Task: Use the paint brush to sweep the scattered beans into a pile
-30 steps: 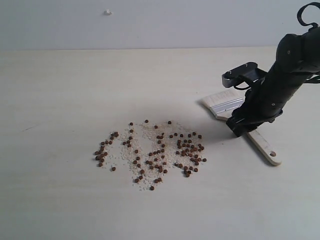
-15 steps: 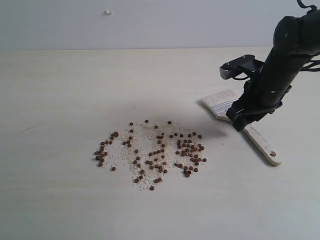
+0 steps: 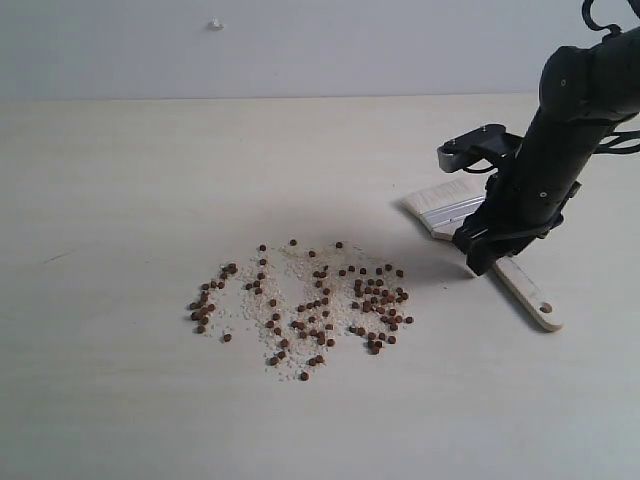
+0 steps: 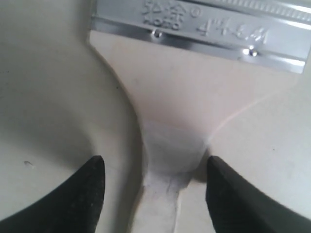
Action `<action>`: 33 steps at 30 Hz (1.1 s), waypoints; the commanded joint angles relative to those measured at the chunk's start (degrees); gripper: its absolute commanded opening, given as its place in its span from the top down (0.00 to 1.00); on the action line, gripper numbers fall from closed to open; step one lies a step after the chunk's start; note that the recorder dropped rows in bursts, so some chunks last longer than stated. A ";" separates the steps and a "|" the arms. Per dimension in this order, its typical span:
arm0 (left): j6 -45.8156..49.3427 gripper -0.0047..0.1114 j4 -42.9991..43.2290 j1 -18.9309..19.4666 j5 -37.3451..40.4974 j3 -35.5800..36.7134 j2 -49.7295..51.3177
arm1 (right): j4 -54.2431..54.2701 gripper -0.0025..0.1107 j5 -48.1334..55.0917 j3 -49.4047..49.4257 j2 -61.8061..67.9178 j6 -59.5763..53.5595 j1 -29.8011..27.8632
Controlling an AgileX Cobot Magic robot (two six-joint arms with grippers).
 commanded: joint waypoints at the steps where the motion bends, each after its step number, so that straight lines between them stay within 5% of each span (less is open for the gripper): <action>1: -0.28 0.96 0.01 -0.44 -0.20 0.14 -0.31 | -0.28 0.48 -0.86 -0.35 0.02 -0.28 0.17; 28: -0.42 0.96 0.01 -0.44 -0.20 0.14 -0.31 | -1.32 0.51 1.51 -3.16 2.56 2.43 0.17; 31: -0.42 0.96 0.01 -0.44 -0.20 0.14 -0.31 | -1.19 0.60 1.10 -3.16 2.56 2.73 0.17; 33: -0.42 0.96 0.01 -0.44 -0.20 0.14 -0.31 | -1.19 0.84 1.21 -3.16 2.56 4.40 0.17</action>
